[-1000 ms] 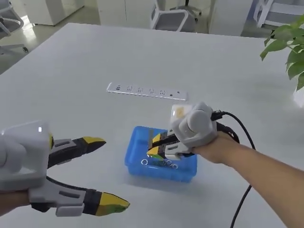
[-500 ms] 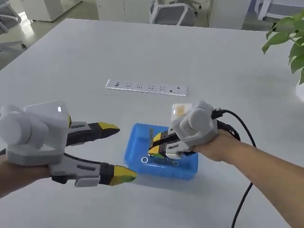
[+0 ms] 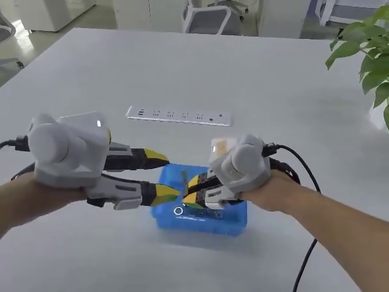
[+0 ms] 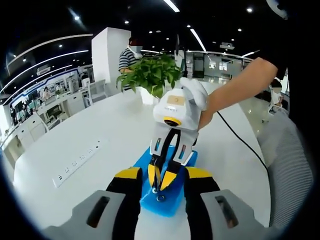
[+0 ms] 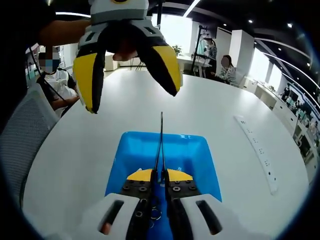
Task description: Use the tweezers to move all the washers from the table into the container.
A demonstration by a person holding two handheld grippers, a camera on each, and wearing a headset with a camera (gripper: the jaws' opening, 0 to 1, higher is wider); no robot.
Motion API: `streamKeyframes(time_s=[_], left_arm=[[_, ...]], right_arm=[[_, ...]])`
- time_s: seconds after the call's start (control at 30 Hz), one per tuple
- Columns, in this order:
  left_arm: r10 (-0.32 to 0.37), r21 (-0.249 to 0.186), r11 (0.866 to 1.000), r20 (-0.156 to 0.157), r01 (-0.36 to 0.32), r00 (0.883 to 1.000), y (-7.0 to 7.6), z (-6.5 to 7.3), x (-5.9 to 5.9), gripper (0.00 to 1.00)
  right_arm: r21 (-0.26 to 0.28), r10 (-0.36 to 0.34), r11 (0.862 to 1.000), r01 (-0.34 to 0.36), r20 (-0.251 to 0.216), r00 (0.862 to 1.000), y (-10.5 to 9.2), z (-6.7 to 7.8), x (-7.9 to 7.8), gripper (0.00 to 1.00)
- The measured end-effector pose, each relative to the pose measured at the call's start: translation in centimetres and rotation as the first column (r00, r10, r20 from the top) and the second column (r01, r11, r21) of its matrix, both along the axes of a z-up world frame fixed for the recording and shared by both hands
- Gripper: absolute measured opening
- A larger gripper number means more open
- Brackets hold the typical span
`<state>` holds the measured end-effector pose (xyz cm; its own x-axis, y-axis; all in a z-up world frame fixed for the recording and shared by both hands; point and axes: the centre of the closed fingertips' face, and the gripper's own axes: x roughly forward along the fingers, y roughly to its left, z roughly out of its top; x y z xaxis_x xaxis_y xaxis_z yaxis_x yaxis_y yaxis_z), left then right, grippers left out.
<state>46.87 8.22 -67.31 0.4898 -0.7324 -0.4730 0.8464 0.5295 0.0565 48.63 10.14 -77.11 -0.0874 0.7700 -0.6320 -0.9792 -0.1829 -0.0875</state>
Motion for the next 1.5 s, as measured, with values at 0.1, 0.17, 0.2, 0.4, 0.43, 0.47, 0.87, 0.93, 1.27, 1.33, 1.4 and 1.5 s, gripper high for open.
streamKeyframes(time_s=[0.1, 0.17, 0.2, 0.4, 0.43, 0.47, 0.87, 0.93, 1.27, 1.33, 1.4, 1.5], left_arm=[[-0.027, 0.026, 0.999, 0.009, 0.027, 1.0, -0.2, -0.3, 0.3, 0.29], [-0.037, 0.036, 0.999, 0.002, 0.037, 0.999, -0.4, -0.7, 0.6, 0.27], [-0.04, 0.038, 0.998, 0.001, 0.04, 0.999, -0.4, -0.7, 0.7, 0.26], [-0.093, 0.059, 0.994, -0.001, 0.093, 0.996, -1.2, -1.4, 1.0, 0.17], [-0.097, 0.062, 0.993, -0.003, 0.097, 0.995, -1.2, -1.4, 1.0, 0.15], [-0.101, 0.066, 0.993, -0.001, 0.101, 0.995, -1.3, -1.5, 1.1, 0.14], [-0.154, 0.087, 0.984, 0.006, 0.153, 0.988, -1.5, -1.7, 1.2, 0.06], [-0.158, 0.089, 0.984, 0.007, 0.157, 0.987, -1.5, -1.8, 1.3, 0.06], [-0.176, 0.097, 0.98, 0.007, 0.175, 0.984, -1.5, -1.9, 1.5, 0.05], [-0.177, 0.1, 0.979, 0.009, 0.175, 0.984, -1.5, -1.9, 1.5, 0.05], [-0.178, 0.101, 0.979, 0.008, 0.177, 0.984, -1.5, -1.8, 1.5, 0.05], [-0.178, 0.103, 0.979, 0.009, 0.176, 0.984, -1.5, -1.6, 1.5, 0.05]], right_arm=[[-0.001, 0.004, 1.0, -0.004, 0.002, 1.0, 0.0, 0.0, 0.0, 0.09], [-0.003, 0.006, 1.0, -0.006, 0.004, 1.0, 0.0, 0.0, -0.1, 0.09], [-0.004, 0.009, 1.0, -0.009, 0.007, 1.0, 0.0, 0.0, -0.1, 0.09], [-0.007, 0.012, 1.0, -0.012, 0.013, 1.0, -0.1, 0.0, -0.1, 0.09], [-0.006, 0.012, 1.0, -0.012, 0.013, 1.0, -0.1, 0.0, -0.1, 0.09], [-0.006, 0.012, 1.0, -0.012, 0.013, 1.0, -0.1, 0.0, -0.1, 0.09], [-0.012, 0.015, 1.0, -0.015, 0.018, 1.0, -0.2, 0.0, -0.2, 0.1], [-0.016, 0.018, 1.0, -0.017, 0.023, 1.0, -0.2, 0.0, -0.2, 0.1], [-0.028, 0.013, 1.0, -0.013, 0.028, 1.0, -0.1, 0.0, -0.2, 0.12], [-0.03, 0.012, 0.999, -0.011, 0.031, 0.999, -0.1, 0.0, -0.2, 0.12], [-0.03, 0.014, 0.999, -0.013, 0.034, 0.999, -0.1, 0.0, -0.2, 0.12], [-0.029, 0.011, 1.0, -0.01, 0.035, 0.999, -0.1, 0.2, -0.3, 0.13]])
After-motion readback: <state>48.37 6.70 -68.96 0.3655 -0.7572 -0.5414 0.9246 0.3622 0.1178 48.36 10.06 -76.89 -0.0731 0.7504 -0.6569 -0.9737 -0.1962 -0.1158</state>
